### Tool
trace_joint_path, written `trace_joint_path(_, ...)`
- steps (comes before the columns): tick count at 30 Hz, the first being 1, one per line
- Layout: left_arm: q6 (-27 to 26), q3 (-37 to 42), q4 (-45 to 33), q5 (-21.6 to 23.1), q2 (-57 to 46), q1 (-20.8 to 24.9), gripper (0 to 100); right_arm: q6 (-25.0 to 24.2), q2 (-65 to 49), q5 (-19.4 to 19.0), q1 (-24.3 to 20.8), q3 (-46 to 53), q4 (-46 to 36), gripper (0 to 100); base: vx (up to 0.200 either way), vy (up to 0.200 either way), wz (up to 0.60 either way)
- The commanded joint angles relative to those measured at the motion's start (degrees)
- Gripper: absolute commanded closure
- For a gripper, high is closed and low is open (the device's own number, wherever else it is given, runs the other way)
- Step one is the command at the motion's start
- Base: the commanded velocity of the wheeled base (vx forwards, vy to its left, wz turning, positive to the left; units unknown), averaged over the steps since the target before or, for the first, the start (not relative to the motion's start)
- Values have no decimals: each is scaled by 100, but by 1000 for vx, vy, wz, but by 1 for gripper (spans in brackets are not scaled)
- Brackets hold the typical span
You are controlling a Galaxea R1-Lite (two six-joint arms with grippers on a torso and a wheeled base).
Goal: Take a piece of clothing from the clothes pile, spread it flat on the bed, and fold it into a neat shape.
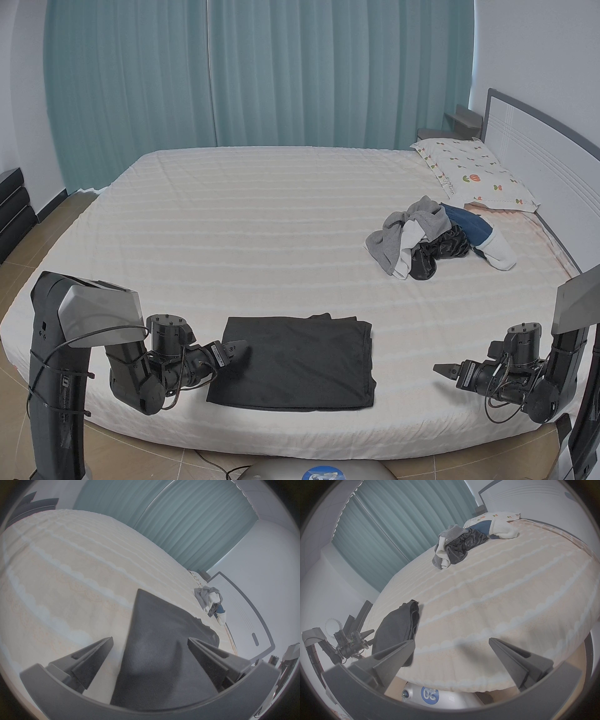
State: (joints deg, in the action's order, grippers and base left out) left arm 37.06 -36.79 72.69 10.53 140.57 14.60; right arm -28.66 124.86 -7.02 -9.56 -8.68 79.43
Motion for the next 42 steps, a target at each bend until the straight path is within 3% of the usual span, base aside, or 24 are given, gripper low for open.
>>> trace_joint_path(1, -6, 23, 8, -16, 120, 51, 0, 1, 74, -1, -2, 7, 28, 0, 0, 0, 0)
trace_joint_path(11, 38, 5, 96, -86, 137, 60, 0, 10, 100, -1, -20, 42, 37, 0, 0, 0, 0)
trace_joint_path(12, 38, 5, 96, -86, 137, 60, 100, 10, 100, -1, -20, 42, 37, 0, 0, 0, 0)
trace_joint_path(28, 276, 84, 140, -420, 93, 78, 100, 10, 92, -1, -11, 51, 37, 0, 0, 0, 0)
trace_joint_path(42, 293, 102, 360, -438, 93, 104, 100, 10, 109, -1, -2, 42, 37, 0, 0, 0, 0)
